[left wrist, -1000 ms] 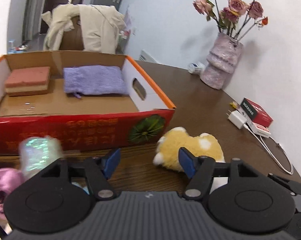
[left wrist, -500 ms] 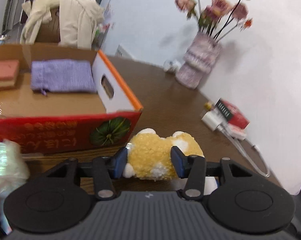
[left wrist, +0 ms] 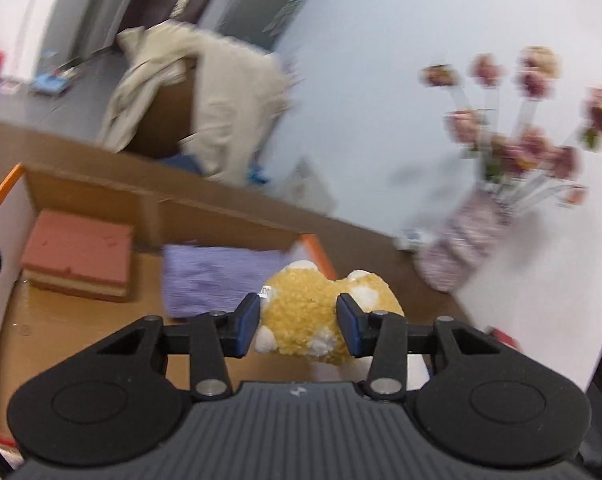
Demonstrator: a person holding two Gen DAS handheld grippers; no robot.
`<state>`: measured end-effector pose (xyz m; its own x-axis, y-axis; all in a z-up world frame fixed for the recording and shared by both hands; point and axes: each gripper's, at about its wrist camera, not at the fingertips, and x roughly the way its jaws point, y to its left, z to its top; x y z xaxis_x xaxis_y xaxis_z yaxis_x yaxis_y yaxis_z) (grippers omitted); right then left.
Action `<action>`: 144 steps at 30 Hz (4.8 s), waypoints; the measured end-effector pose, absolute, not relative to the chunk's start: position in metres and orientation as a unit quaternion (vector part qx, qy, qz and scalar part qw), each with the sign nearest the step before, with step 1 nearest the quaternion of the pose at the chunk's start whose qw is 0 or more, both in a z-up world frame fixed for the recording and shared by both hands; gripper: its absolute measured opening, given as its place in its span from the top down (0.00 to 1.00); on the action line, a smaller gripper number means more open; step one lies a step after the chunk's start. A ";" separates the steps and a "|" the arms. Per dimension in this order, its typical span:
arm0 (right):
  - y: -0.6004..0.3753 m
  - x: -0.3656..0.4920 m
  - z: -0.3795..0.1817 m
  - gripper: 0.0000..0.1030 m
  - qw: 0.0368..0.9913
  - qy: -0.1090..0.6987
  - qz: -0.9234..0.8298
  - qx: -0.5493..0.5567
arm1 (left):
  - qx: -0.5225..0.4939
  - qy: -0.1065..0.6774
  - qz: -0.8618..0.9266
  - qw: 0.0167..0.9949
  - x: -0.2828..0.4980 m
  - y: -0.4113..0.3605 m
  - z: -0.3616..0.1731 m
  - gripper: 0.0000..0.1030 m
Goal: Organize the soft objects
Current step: 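Carry the plush toy into the box and open both grippers, then grasp the pink satin scrunchies with both grippers and lift them, then lower the pink scrunchies into the box and open both grippers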
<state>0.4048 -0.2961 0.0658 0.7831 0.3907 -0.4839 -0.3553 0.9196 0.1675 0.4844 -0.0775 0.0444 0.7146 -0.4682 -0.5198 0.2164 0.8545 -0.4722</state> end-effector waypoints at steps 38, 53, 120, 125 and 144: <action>-0.301 0.251 0.138 0.16 0.972 0.151 0.179 -0.003 | -0.026 0.111 -0.090 0.989 0.182 -0.021 0.126 0.05; -0.275 0.122 0.033 0.07 0.958 0.172 0.224 -0.045 | -0.007 0.174 -0.021 0.985 0.094 -0.008 0.037 0.00; -0.202 0.194 0.072 0.93 0.954 0.183 0.236 0.024 | -0.170 0.205 -0.183 0.946 0.185 0.022 0.055 0.87; -0.218 0.184 0.074 0.93 0.956 0.171 0.235 0.038 | -0.159 0.204 -0.185 0.948 0.181 0.009 0.058 0.87; -0.262 0.375 0.091 0.93 0.936 0.246 0.241 0.068 | -0.139 0.283 -0.179 0.932 0.393 -0.030 0.063 0.87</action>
